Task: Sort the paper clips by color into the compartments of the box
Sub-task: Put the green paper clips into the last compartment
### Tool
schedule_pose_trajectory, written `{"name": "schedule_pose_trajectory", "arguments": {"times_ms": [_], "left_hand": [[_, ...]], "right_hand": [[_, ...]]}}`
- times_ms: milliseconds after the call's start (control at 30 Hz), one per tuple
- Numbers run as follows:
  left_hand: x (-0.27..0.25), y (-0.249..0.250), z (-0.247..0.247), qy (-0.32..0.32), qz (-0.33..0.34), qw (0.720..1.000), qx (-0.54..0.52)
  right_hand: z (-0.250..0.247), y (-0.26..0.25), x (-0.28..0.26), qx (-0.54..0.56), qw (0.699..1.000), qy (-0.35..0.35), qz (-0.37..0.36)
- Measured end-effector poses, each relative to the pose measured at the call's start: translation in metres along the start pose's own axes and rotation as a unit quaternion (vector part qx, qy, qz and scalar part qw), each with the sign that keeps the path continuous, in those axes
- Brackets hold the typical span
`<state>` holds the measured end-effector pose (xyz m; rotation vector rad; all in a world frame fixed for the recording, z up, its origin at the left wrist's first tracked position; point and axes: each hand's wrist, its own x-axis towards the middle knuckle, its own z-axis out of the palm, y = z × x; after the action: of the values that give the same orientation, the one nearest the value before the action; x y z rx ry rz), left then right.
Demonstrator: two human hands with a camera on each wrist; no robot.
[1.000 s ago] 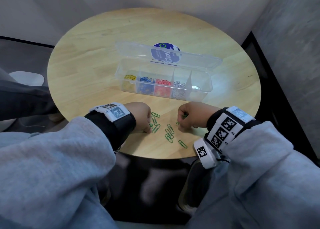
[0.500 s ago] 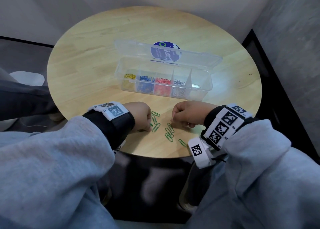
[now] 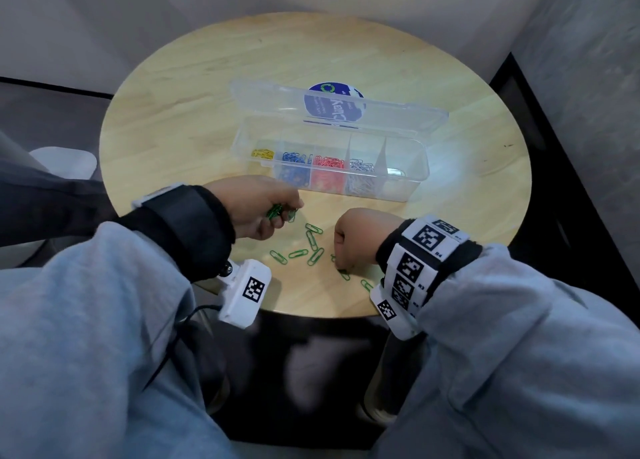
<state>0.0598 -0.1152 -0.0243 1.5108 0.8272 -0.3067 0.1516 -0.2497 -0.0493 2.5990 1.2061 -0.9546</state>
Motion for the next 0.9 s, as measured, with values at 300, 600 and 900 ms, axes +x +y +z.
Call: {"name": "schedule_pose_trajectory", "arguments": {"times_ms": [300, 600, 900], "left_hand": [[-0.002, 0.001, -0.003, -0.029, -0.023, 0.988, -0.152], [-0.004, 0.007, 0.003, 0.007, -0.024, 0.988, -0.15], [-0.003, 0.031, 0.021, -0.006, -0.005, 0.982, -0.188]], "right_hand": [[-0.002, 0.013, -0.001, 0.088, 0.996, -0.006, -0.009], [-0.044, 0.054, -0.021, 0.418, 0.909, -0.003, -0.013], [-0.055, 0.069, -0.034, 0.678, 0.735, 0.014, -0.03]]}}
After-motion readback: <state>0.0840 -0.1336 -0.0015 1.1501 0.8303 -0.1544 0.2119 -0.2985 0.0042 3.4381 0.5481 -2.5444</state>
